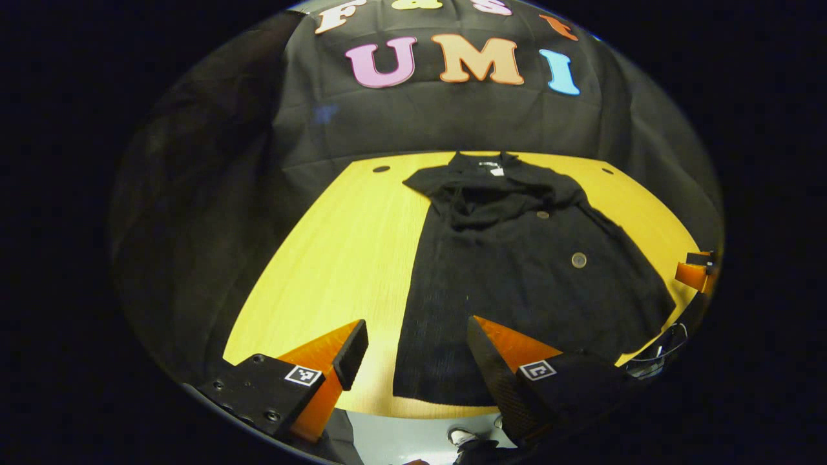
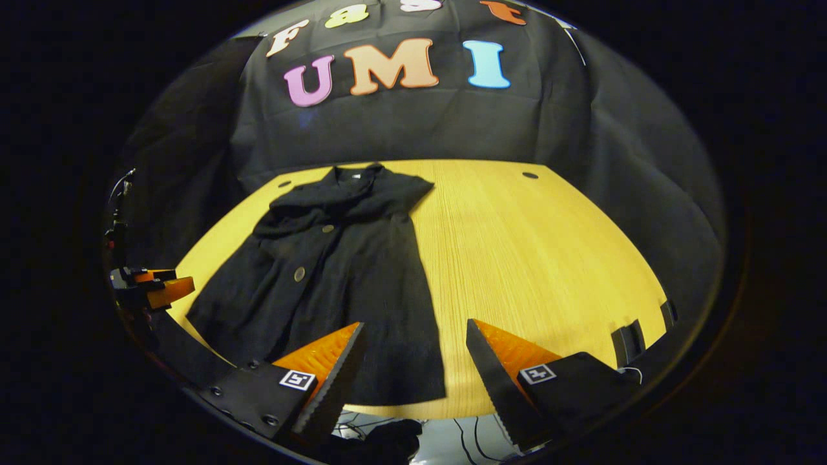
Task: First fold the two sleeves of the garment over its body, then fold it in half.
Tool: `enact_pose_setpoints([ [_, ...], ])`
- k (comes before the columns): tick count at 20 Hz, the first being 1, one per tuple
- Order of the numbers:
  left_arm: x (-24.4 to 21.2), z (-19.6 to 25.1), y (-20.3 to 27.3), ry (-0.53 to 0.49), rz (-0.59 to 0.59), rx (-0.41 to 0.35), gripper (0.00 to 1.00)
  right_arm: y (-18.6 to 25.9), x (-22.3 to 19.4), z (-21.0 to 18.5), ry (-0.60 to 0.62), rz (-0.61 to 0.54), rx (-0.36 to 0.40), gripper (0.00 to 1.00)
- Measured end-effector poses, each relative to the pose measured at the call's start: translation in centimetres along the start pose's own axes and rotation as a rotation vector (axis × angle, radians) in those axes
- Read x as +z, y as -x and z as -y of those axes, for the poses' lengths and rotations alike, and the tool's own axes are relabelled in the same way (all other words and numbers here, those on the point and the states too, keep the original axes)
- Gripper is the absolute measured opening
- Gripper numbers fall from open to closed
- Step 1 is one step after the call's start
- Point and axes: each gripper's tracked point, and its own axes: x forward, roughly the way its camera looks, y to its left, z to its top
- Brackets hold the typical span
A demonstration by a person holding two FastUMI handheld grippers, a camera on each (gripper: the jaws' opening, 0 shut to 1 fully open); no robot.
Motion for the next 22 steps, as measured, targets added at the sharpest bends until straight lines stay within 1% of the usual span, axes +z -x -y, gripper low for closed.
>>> enact_pose_setpoints([
  [1, -0.9, -0.1, 0.0, 0.003, -0.022, -0.004, 0.95, -0.6, -1.0, -0.5, 0.007, -0.024, -0.004, 0.94],
  [2, -1.8, -0.1, -0.2, 0.010, -0.036, -0.009, 0.95, -0.8, -1.8, -0.5, 0.014, -0.045, -0.008, 0.98],
  [4, -3.5, -0.2, -0.7, 0.030, -0.074, -0.014, 0.95, -1.5, -3.1, -0.7, 0.023, -0.084, -0.015, 0.98],
  [5, -4.2, -0.3, -0.9, 0.045, -0.097, -0.015, 0.95, -2.0, -4.0, -0.9, 0.024, -0.112, -0.013, 0.94],
  [6, -4.4, -0.2, -0.8, 0.075, -0.108, -0.021, 0.95, -2.3, -4.8, -1.1, 0.023, -0.143, -0.012, 0.99],
  [7, -3.8, -0.3, -1.1, 0.077, -0.085, -0.026, 0.95, -2.3, -5.3, -1.3, 0.019, -0.163, -0.007, 0.94],
  [8, -4.3, -0.2, -1.0, 0.079, -0.105, -0.034, 0.95, -2.2, -5.2, -1.3, 0.012, -0.155, -0.007, 0.99],
  [9, -4.1, -0.2, -1.0, 0.078, -0.093, -0.042, 0.95, -2.3, -5.2, -1.2, 0.005, -0.159, -0.006, 0.96],
  [10, -4.5, -0.1, -1.0, 0.073, -0.096, -0.056, 0.90, -2.3, -5.2, -1.1, 0.007, -0.155, -0.003, 0.99],
  [11, -4.8, -0.1, -0.8, 0.074, -0.096, -0.069, 0.95, -2.4, -5.1, -1.2, 0.017, -0.161, 0.001, 0.95],
  [12, -4.6, 0.1, -0.7, 0.066, -0.088, -0.082, 0.96, -2.2, -5.2, -1.6, 0.024, -0.163, 0.016, 0.99],
  [13, -4.6, 0.3, -0.7, 0.048, -0.081, -0.095, 0.94, -2.4, -5.2, -1.9, 0.036, -0.166, 0.027, 0.94],
  [14, -4.5, 0.9, -0.8, 0.026, -0.062, -0.119, 0.86, -2.3, -5.3, -2.2, 0.039, -0.170, 0.041, 0.78],
  [15, -4.4, 1.5, -0.8, 0.006, -0.052, -0.137, 0.81, -2.2, -5.3, -2.7, 0.033, -0.168, 0.056, 0.62],
  [16, -4.4, 1.8, -0.9, -0.006, -0.037, -0.154, 0.63, -2.3, -5.3, -3.2, 0.023, -0.163, 0.065, 0.46],
  [17, -4.5, 2.2, -0.9, -0.017, -0.028, -0.170, 0.55, -2.4, -5.4, -3.2, 0.016, -0.154, 0.059, 0.31],
  [18, -4.4, 2.5, -1.0, -0.023, -0.024, -0.189, 0.39, -2.5, -5.4, -3.2, 0.009, -0.148, 0.054, 0.15],
  [19, -4.2, 2.9, -0.7, -0.025, -0.021, -0.213, 0.32, -2.6, -5.6, -3.3, -0.009, -0.141, 0.056, 0.14],
  [20, -4.5, 3.0, -0.9, -0.025, -0.021, -0.223, 0.20, -2.5, -5.6, -3.3, -0.030, -0.134, 0.056, 0.09],
  [21, -4.4, 3.0, -0.8, -0.023, -0.019, -0.230, 0.09, -2.6, -5.6, -3.4, -0.036, -0.135, 0.063, 0.09],
  [22, -4.4, 3.0, -1.0, -0.017, -0.023, -0.232, 0.03, -2.2, -5.5, -3.4, -0.045, -0.140, 0.066, 0.07],
])
